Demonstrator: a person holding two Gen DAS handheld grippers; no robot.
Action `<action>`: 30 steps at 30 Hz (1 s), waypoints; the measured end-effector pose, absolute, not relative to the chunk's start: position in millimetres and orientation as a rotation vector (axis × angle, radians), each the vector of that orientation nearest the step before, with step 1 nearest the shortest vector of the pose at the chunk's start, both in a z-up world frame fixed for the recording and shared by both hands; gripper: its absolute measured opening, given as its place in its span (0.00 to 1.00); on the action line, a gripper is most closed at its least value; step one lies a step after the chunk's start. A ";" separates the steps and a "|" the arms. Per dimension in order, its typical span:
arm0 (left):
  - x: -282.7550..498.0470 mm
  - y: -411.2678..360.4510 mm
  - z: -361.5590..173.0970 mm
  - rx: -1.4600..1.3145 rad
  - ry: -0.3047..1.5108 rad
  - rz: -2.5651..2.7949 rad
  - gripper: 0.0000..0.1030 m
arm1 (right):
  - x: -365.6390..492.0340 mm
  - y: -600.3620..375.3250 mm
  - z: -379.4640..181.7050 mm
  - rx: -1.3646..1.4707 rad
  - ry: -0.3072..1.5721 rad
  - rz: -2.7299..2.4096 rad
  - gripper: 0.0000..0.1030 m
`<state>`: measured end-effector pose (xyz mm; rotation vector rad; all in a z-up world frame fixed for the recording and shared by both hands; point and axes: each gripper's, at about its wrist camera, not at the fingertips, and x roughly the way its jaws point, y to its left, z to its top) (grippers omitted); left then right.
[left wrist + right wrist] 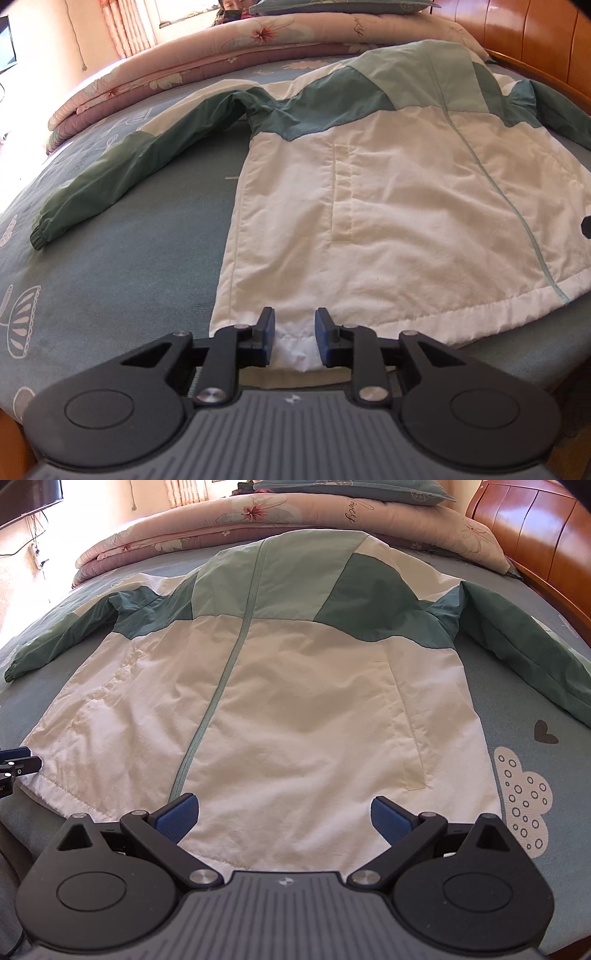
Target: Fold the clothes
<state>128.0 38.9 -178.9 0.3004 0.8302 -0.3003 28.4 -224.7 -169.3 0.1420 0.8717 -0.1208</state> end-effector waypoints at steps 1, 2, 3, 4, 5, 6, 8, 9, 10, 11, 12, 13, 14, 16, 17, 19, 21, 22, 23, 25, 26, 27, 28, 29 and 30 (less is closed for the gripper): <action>127.4 46.6 -179.2 0.260 0.827 -0.307 0.25 | 28.1 -224.8 -169.8 0.133 0.872 -0.124 0.98; 127.2 52.1 -178.5 0.230 0.833 -0.309 0.25 | 26.8 -226.0 -170.2 0.125 0.870 -0.130 0.98; 126.7 55.2 -178.0 0.213 0.837 -0.314 0.24 | 24.1 -229.2 -169.7 0.129 0.861 -0.133 0.98; 126.1 55.9 -177.3 0.210 0.839 -0.315 0.24 | 20.8 -233.4 -168.5 0.140 0.848 -0.134 0.98; 125.1 53.5 -176.6 0.224 0.840 -0.311 0.24 | 17.5 -237.5 -167.3 0.151 0.834 -0.136 0.98; 124.5 50.5 -175.1 0.239 0.841 -0.307 0.23 | 13.7 -242.9 -165.1 0.165 0.815 -0.139 0.97; 125.8 43.4 -168.8 0.258 0.822 -0.313 0.23 | 5.8 -255.5 -158.9 0.188 0.768 -0.151 0.94; 127.8 39.9 -164.4 0.260 0.803 -0.324 0.25 | 3.3 -260.9 -156.3 0.186 0.747 -0.161 0.86; 131.9 36.0 -159.5 0.254 0.780 -0.340 0.28 | 1.9 -267.1 -153.7 0.180 0.727 -0.171 0.75; 137.6 31.5 -156.3 0.246 0.767 -0.351 0.34 | 3.1 -277.0 -151.2 0.182 0.711 -0.188 0.69; 144.2 26.2 -154.5 0.246 0.760 -0.359 0.37 | 6.4 -287.6 -150.5 0.193 0.706 -0.205 0.57; 150.9 20.3 -154.4 0.254 0.755 -0.361 0.38 | 11.1 -299.4 -151.6 0.211 0.702 -0.227 0.47; 157.3 14.4 -155.3 0.266 0.750 -0.358 0.38 | 16.1 -312.0 -154.1 0.233 0.694 -0.259 0.43; 169.0 7.1 -160.2 0.277 0.763 -0.341 0.38 | 26.3 -333.9 -163.3 0.291 0.683 -0.323 0.34; 173.4 6.7 -164.2 0.275 0.775 -0.326 0.38 | 31.5 -342.2 -170.4 0.323 0.681 -0.353 0.34; 178.8 9.9 -174.2 0.286 0.807 -0.282 0.38 | 40.4 -351.4 -188.0 0.383 0.699 -0.392 0.34; 178.4 20.9 -180.0 0.264 0.819 -0.262 0.43 | 47.7 -353.1 -209.5 0.438 0.725 -0.427 0.35; 177.8 28.1 -179.8 0.237 0.830 -0.261 0.47 | 48.5 -345.0 -212.2 0.427 0.707 -0.438 0.36; 177.8 35.6 -179.5 0.205 0.847 -0.257 0.49 | 50.9 -334.4 -212.6 0.399 0.702 -0.440 0.36; 176.9 47.7 -180.1 0.184 0.867 -0.213 0.60 | 58.3 -311.7 -212.7 0.322 0.713 -0.444 0.36; 176.6 50.5 -179.7 0.183 0.872 -0.198 0.65 | 62.1 -300.0 -213.6 0.265 0.720 -0.462 0.36; 176.1 51.6 -178.0 0.178 0.876 -0.190 0.64 | 64.6 -291.9 -215.1 0.222 0.724 -0.478 0.36; 175.7 52.8 -176.3 0.174 0.880 -0.182 0.63 | 66.2 -287.1 -215.8 0.197 0.726 -0.494 0.37; 174.8 52.1 -173.8 0.179 0.877 -0.172 0.57 | 66.6 -285.4 -216.1 0.192 0.723 -0.507 0.37; 173.1 48.0 -169.5 0.197 0.861 -0.164 0.56 | 66.2 -285.7 -216.4 0.201 0.719 -0.513 0.37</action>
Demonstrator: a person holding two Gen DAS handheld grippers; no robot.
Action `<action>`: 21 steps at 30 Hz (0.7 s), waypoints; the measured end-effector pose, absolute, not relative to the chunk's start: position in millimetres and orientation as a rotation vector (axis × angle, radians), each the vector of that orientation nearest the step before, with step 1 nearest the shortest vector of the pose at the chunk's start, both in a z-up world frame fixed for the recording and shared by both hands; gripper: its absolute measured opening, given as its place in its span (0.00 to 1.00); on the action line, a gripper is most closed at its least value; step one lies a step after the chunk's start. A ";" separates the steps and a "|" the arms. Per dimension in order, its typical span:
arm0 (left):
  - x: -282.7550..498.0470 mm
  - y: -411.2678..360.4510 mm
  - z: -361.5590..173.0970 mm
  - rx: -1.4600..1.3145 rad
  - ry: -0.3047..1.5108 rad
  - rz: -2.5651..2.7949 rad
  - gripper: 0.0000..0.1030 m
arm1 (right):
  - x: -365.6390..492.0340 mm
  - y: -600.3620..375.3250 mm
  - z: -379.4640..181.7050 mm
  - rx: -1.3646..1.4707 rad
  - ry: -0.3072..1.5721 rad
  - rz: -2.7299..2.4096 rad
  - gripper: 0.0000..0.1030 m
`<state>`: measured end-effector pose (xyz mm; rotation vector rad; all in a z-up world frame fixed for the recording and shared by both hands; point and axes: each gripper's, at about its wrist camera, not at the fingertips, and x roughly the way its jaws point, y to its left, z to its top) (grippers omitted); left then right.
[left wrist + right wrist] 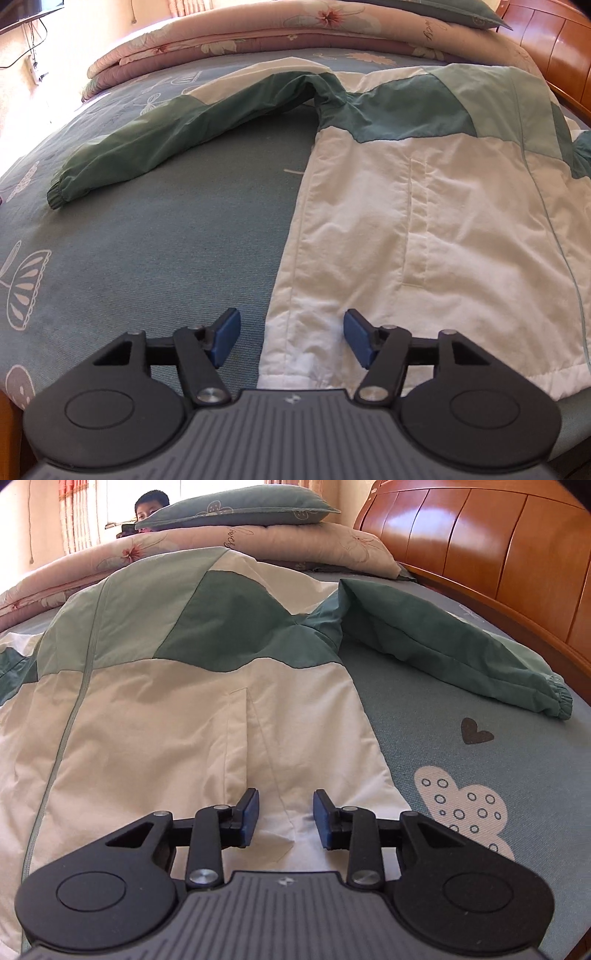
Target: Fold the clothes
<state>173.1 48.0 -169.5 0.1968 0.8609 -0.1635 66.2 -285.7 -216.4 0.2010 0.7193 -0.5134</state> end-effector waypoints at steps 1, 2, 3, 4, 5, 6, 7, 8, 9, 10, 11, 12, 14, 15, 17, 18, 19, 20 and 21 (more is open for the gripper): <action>171.2 42.6 -164.1 0.214 0.837 -0.167 0.56 | 65.7 -287.0 -216.6 0.212 0.716 -0.515 0.38; 169.9 35.8 -157.8 0.222 0.814 -0.182 0.56 | 65.1 -288.6 -216.6 0.223 0.713 -0.515 0.38; 169.1 28.3 -151.4 0.225 0.792 -0.202 0.56 | 64.7 -289.8 -216.7 0.232 0.711 -0.514 0.39; 168.8 19.7 -146.3 0.230 0.776 -0.222 0.56 | 64.0 -290.8 -217.0 0.241 0.706 -0.513 0.41; 169.0 9.6 -143.0 0.236 0.766 -0.244 0.57 | 63.0 -291.8 -217.3 0.251 0.699 -0.513 0.42; 169.1 -0.5 -139.7 0.242 0.756 -0.266 0.58 | 62.8 -292.0 -216.9 0.256 0.698 -0.513 0.43; 169.2 -10.7 -138.0 0.248 0.753 -0.287 0.58 | 63.0 -291.8 -216.1 0.257 0.700 -0.514 0.43; 169.1 -20.4 -139.2 0.253 0.758 -0.303 0.58 | 62.2 -291.0 -213.1 0.259 0.706 -0.520 0.43; 168.9 -29.3 -141.8 0.259 0.766 -0.316 0.58 | 58.2 -288.9 -206.9 0.260 0.698 -0.530 0.44; 168.5 -37.4 -145.0 0.263 0.774 -0.328 0.58 | 52.4 -286.1 -199.7 0.260 0.680 -0.538 0.47; 167.9 -43.8 -149.1 0.265 0.786 -0.338 0.58 | 45.4 -282.5 -192.6 0.247 0.653 -0.546 0.52; 166.4 -48.9 -153.4 0.267 0.801 -0.349 0.58 | 37.6 -278.6 -185.4 0.227 0.621 -0.552 0.69; 161.9 -56.5 -161.8 0.271 0.831 -0.369 0.58 | 21.4 -273.1 -176.0 0.197 0.579 -0.565 0.77; 158.9 -58.4 -165.0 0.273 0.840 -0.376 0.58 | 15.9 -272.2 -175.8 0.191 0.581 -0.570 0.77; 153.7 -58.9 -170.6 0.274 0.855 -0.382 0.59 | 10.1 -276.5 -183.7 0.233 0.622 -0.566 0.77; 152.3 -57.2 -172.7 0.268 0.869 -0.380 0.59 | 9.2 -282.4 -192.2 0.296 0.659 -0.552 0.77; 151.0 -54.3 -174.2 0.254 0.882 -0.377 0.60 | 8.9 -288.8 -203.7 0.382 0.709 -0.524 0.79; 149.8 -50.9 -175.0 0.240 0.893 -0.375 0.61 | 8.6 -288.0 -209.1 0.408 0.729 -0.504 0.82; 148.4 -46.7 -174.7 0.228 0.903 -0.374 0.61 | 8.2 -282.9 -210.1 0.395 0.727 -0.492 0.85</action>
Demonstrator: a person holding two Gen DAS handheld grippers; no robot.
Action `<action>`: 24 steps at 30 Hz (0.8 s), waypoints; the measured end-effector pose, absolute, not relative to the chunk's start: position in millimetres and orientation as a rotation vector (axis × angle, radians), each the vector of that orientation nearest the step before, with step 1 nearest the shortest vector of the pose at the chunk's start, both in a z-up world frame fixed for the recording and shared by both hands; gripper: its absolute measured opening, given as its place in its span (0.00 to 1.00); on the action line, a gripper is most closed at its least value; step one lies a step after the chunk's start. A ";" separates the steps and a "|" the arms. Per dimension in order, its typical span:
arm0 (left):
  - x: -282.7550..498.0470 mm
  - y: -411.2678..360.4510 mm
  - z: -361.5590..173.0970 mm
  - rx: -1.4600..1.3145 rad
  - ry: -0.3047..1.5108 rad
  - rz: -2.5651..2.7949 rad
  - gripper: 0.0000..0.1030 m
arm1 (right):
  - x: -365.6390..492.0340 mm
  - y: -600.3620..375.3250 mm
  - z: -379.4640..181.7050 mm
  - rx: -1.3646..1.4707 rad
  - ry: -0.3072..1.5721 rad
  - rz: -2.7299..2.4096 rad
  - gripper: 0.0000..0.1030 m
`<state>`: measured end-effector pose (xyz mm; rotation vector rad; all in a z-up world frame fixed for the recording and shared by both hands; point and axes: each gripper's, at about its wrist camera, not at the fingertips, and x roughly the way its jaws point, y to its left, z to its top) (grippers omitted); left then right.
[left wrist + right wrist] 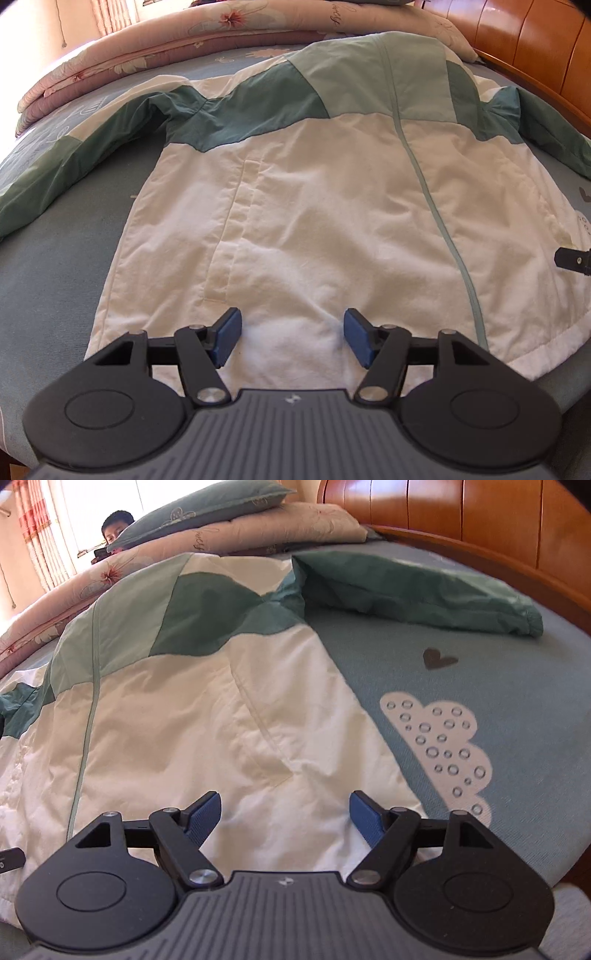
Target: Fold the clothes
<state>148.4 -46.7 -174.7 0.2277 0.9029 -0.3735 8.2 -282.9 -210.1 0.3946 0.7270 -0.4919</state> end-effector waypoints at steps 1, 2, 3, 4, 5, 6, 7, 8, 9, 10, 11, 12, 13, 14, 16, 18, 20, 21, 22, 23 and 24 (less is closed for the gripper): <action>146.8 -42.6 -174.4 0.221 0.912 -0.369 0.61 | 7.8 -277.8 -211.2 0.382 0.725 -0.480 0.91; 145.6 -38.6 -174.5 0.215 0.919 -0.363 0.62 | 8.4 -273.2 -212.1 0.379 0.731 -0.456 0.97; 144.8 -34.2 -175.1 0.202 0.927 -0.355 0.63 | 9.5 -270.2 -213.3 0.386 0.738 -0.437 1.00; 144.3 -30.3 -175.6 0.186 0.933 -0.348 0.64 | 10.0 -266.2 -214.4 0.373 0.738 -0.439 1.00; 143.9 -27.3 -176.0 0.171 0.934 -0.343 0.64 | 10.6 -263.1 -215.5 0.355 0.739 -0.444 1.00; 143.4 -24.4 -176.5 0.157 0.935 -0.338 0.64 | 10.5 -261.9 -216.0 0.344 0.741 -0.440 1.00; 142.7 -22.1 -176.9 0.146 0.935 -0.334 0.65 | 9.8 -261.1 -216.0 0.334 0.743 -0.435 1.00; 141.8 -20.9 -177.3 0.140 0.933 -0.332 0.66 | 8.6 -261.5 -215.9 0.336 0.741 -0.430 1.00; 140.8 -19.8 -177.5 0.133 0.932 -0.329 0.66 | 7.0 -262.8 -215.5 0.346 0.736 -0.425 1.00; 139.6 -18.8 -177.6 0.127 0.930 -0.328 0.67 | 6.0 -263.2 -215.5 0.346 0.737 -0.421 1.00; 138.4 -18.3 -177.7 0.123 0.928 -0.326 0.67 | 5.4 -263.2 -215.7 0.340 0.740 -0.416 1.00; 137.3 -17.9 -177.6 0.120 0.926 -0.324 0.67 | 4.8 -263.2 -215.9 0.335 0.743 -0.412 1.00; 136.4 -17.6 -177.0 0.115 0.925 -0.323 0.67 | 5.1 -261.4 -216.6 0.313 0.749 -0.409 1.00; 136.5 -17.3 -175.4 0.108 0.927 -0.325 0.67 | 5.8 -258.0 -217.9 0.280 0.758 -0.407 1.00; 139.3 -17.3 -169.6 0.088 0.924 -0.346 0.65 | 6.7 -252.2 -220.0 0.230 0.770 -0.408 1.00; 147.2 -21.0 -158.7 0.058 0.896 -0.376 0.65 | 6.6 -250.4 -220.3 0.224 0.772 -0.419 1.00; 158.3 -28.1 -148.1 0.056 0.858 -0.410 0.65 | 7.0 -249.6 -220.5 0.219 0.775 -0.424 1.00; 164.7 -32.7 -144.6 0.063 0.837 -0.432 0.66 | 6.8 -249.5 -220.6 0.218 0.773 -0.424 1.00; 173.2 -39.2 -143.1 0.067 0.817 -0.456 0.66 | 6.1 -249.3 -220.9 0.217 0.769 -0.425 1.00; 183.4 -46.8 -144.0 0.068 0.805 -0.480 0.66 | 5.4 -248.6 -221.3 0.211 0.765 -0.424 1.00; 193.6 -54.3 -144.9 0.070 0.792 -0.503 0.66 | 4.8 -248.0 -221.4 0.205 0.764 -0.421 1.00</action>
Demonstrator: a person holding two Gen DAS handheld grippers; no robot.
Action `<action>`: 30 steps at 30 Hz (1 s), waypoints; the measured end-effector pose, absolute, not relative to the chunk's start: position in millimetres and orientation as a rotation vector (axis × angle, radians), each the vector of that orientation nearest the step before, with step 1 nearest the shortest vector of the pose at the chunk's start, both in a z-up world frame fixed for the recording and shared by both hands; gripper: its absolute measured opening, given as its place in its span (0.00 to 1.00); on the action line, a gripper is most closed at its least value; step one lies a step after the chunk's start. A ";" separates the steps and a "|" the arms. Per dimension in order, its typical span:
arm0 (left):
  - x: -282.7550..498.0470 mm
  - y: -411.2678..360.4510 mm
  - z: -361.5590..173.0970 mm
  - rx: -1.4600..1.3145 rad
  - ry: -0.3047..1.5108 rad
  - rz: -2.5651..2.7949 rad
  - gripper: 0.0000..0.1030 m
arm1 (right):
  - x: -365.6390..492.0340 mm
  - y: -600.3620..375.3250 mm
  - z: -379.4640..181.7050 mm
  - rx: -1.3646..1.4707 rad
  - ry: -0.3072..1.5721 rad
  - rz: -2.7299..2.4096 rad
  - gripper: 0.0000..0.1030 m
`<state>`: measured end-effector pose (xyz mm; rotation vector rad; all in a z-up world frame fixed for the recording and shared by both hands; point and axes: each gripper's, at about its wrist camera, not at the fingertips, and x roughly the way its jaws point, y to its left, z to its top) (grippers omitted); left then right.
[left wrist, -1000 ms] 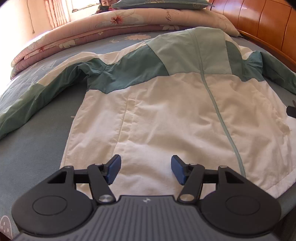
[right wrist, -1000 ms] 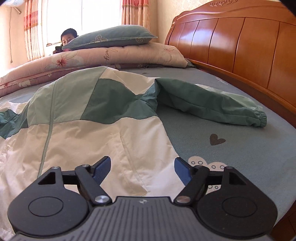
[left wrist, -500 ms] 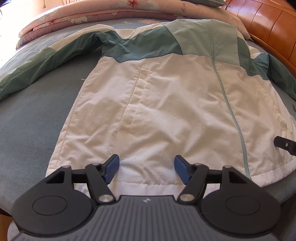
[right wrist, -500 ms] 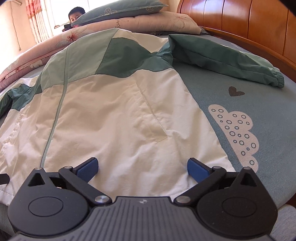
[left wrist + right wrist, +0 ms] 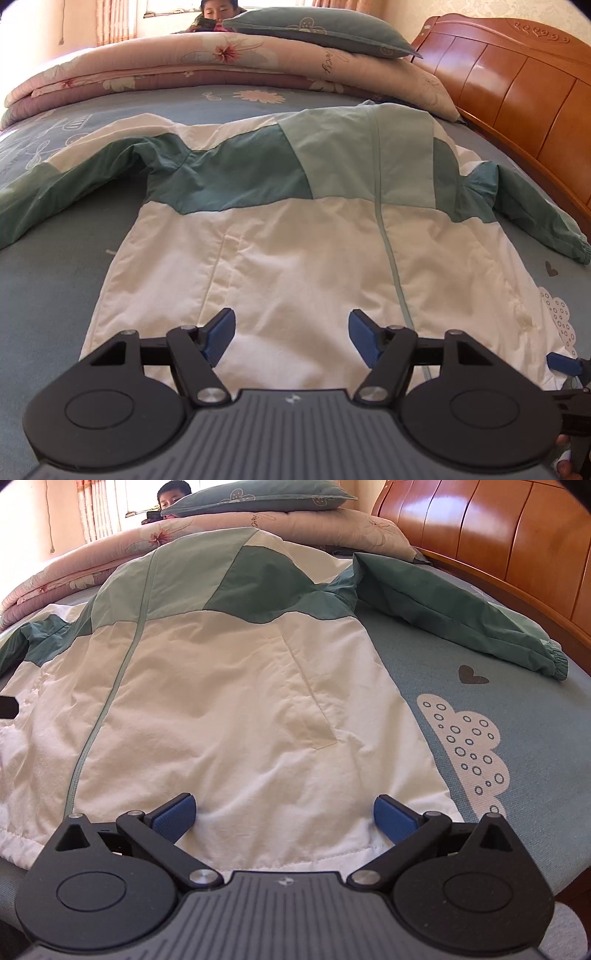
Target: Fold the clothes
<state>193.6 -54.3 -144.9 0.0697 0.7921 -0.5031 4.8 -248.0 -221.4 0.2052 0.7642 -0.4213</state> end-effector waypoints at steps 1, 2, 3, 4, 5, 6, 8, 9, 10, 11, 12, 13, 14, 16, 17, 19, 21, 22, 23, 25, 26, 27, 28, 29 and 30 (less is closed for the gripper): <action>203.5 -59.6 -147.2 0.065 0.786 -0.518 0.66 | 3.9 -248.1 -220.9 0.205 0.765 -0.417 1.00; 212.8 -61.8 -151.6 0.051 0.790 -0.520 0.66 | 2.9 -248.6 -220.4 0.208 0.767 -0.412 1.00; 220.5 -61.8 -157.3 0.041 0.803 -0.509 0.66 | 2.0 -249.1 -219.9 0.206 0.770 -0.403 1.00; 226.3 -58.8 -164.8 0.036 0.829 -0.479 0.66 | 1.2 -249.5 -219.6 0.201 0.774 -0.392 1.00; 232.0 -55.8 -172.3 0.032 0.855 -0.448 0.66 | 0.4 -249.9 -219.2 0.196 0.779 -0.382 1.00; 234.3 -51.3 -177.8 0.024 0.863 -0.438 0.65 | -0.4 -250.7 -219.1 0.193 0.780 -0.372 1.00; 229.0 -37.2 -182.7 0.001 0.838 -0.474 0.68 | -1.4 -252.5 -219.5 0.183 0.781 -0.356 1.00; 226.1 -31.4 -182.5 0.005 0.843 -0.487 0.68 | -1.0 -252.6 -219.7 0.168 0.785 -0.347 1.00; 224.2 -28.0 -181.2 0.014 0.850 -0.499 0.68 | -0.4 -253.1 -219.2 0.157 0.791 -0.338 1.00; 222.3 -24.6 -179.9 0.023 0.856 -0.510 0.68 | 0.8 -254.8 -218.2 0.157 0.799 -0.331 1.00; 221.5 -22.0 -177.9 0.030 0.866 -0.518 0.68 | 2.2 -257.0 -217.0 0.162 0.809 -0.328 1.00; 222.2 -20.5 -175.2 0.034 0.880 -0.522 0.68 | 4.6 -259.8 -214.7 0.168 0.830 -0.321 1.00; 223.0 -19.0 -172.4 0.038 0.894 -0.526 0.66 | 7.5 -263.0 -211.4 0.176 0.854 -0.311 1.00; 226.5 -17.3 -163.8 0.048 0.913 -0.541 0.63 | 10.9 -271.2 -200.0 0.200 0.867 -0.268 1.00; 229.4 -16.8 -157.5 0.050 0.906 -0.557 0.63 | 13.3 -276.1 -190.8 0.205 0.860 -0.237 1.00; 236.1 -17.0 -143.6 0.060 0.887 -0.589 0.63 | 19.4 -286.8 -168.5 0.207 0.834 -0.166 0.99; 246.1 -21.1 -125.0 0.083 0.850 -0.622 0.63 | 30.6 -297.7 -143.3 0.195 0.803 -0.110 0.99; 252.2 -23.4 -115.3 0.094 0.832 -0.640 0.63 | 40.4 -305.0 -126.1 0.183 0.785 -0.076 0.99; 260.5 -26.6 -105.6 0.103 0.816 -0.660 0.63 | 50.9 -311.8 -110.5 0.168 0.766 -0.047 0.99; 279.4 -34.7 -87.9 0.120 0.792 -0.695 0.63 | 74.4 -325.2 -82.9 0.137 0.730 0.004 0.97; 289.5 -39.3 -80.1 0.129 0.778 -0.707 0.63 | 87.6 -332.3 -70.9 0.127 0.715 0.029 0.94; 299.8 -44.0 -73.0 0.141 0.766 -0.718 0.63 | 104.9 -340.1 -59.7 0.119 0.706 0.057 0.90; 310.5 -48.8 -66.8 0.157 0.757 -0.725 0.62 | 124.8 -348.4 -49.1 0.112 0.699 0.087 0.88; 321.4 -54.1 -61.7 0.170 0.753 -0.729 0.58 | 144.5 -355.2 -40.8 0.099 0.697 0.109 0.87; 333.5 -60.5 -57.7 0.178 0.753 -0.731 0.50 | 163.6 -359.7 -35.2 0.080 0.700 0.121 0.81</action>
